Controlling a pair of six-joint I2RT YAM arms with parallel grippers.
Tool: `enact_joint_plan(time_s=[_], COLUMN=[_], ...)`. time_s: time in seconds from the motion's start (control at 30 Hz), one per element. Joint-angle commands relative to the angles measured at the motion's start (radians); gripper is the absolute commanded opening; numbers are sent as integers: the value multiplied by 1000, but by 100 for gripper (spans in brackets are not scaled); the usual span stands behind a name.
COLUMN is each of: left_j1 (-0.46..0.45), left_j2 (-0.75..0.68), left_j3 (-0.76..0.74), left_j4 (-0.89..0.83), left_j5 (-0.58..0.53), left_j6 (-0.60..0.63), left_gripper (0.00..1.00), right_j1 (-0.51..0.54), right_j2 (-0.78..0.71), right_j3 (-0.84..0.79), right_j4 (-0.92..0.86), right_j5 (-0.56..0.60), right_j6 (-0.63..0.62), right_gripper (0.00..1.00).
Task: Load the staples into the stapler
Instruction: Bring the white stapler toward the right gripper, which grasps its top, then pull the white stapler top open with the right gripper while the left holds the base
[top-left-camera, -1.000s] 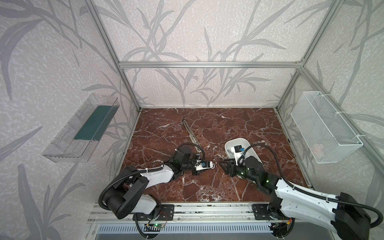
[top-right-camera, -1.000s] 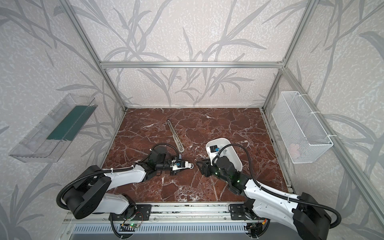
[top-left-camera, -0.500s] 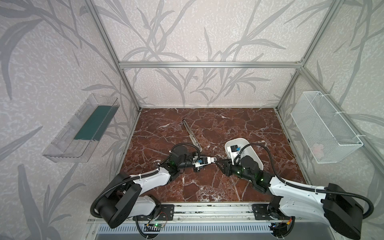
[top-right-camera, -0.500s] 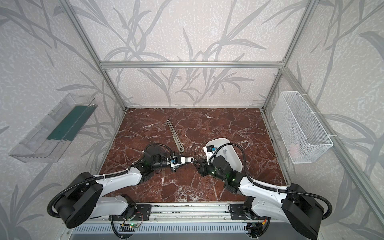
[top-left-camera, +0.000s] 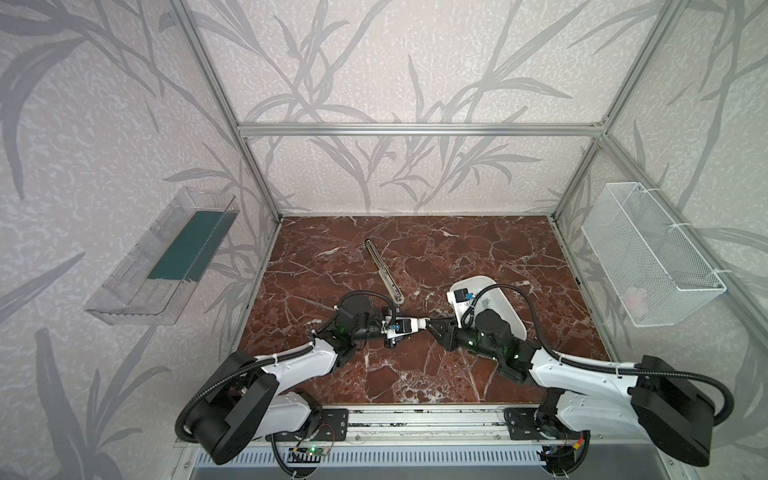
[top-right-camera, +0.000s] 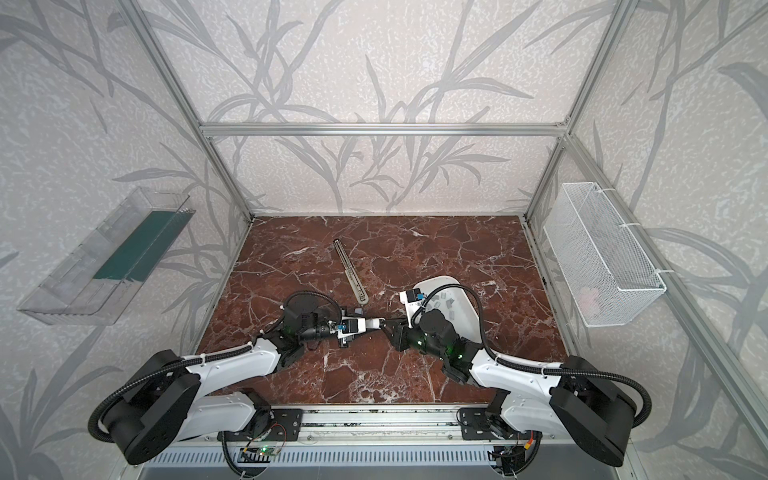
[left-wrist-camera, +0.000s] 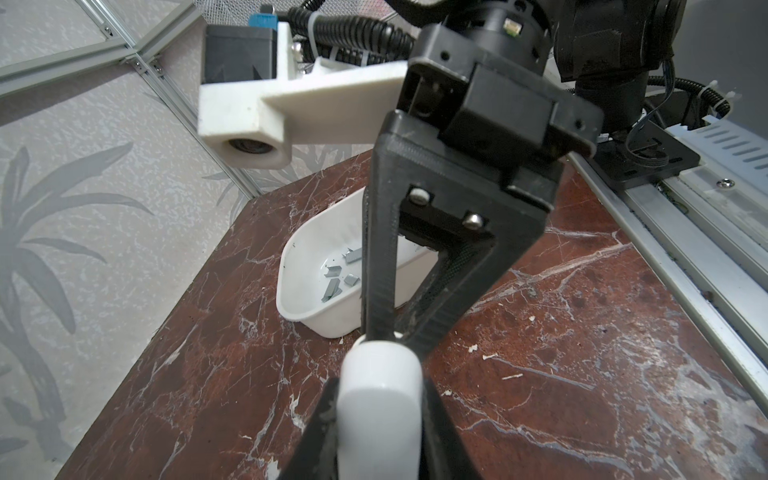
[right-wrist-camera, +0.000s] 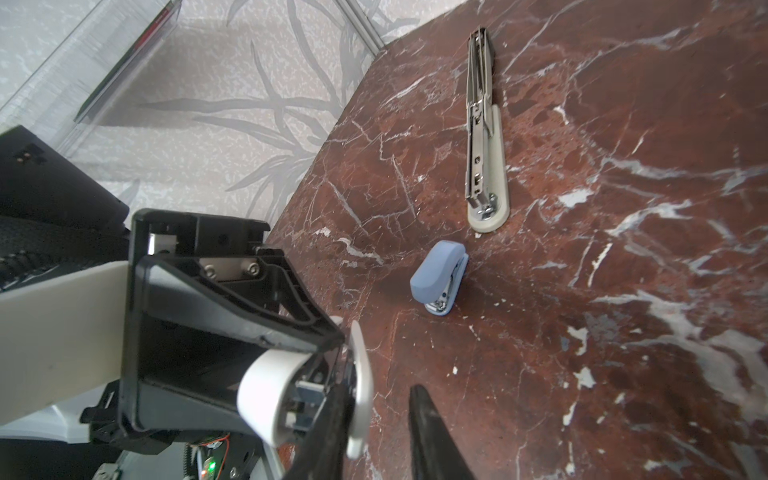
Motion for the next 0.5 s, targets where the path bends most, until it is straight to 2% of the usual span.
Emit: enact_joint_plan(time_s=[0.0,0.13,0.27,0.37,0.47], left_j1=[-8,-8,-7,-3,7], left_j2=[-38,-39,-29,-22,-23], left_j3=[-4,-4,-16,-21,-23], left_j4=[57,42,61,75,74], left_j5=[54,32,14,3,3], left_j6=[13,31,40,36,41], left_gripper=[0,0,0,0,0], right_j1=[4,7,7,7,5], right_j2=[30,34,24,3,-32], right_j3=[39,33,19,20,9], right_j4=[59,83,120,77,4], right_j5=[-10,-21,-52,-41,26], right_j6=[30,62,102,117,109], right_gripper=[22,14,1,0,0])
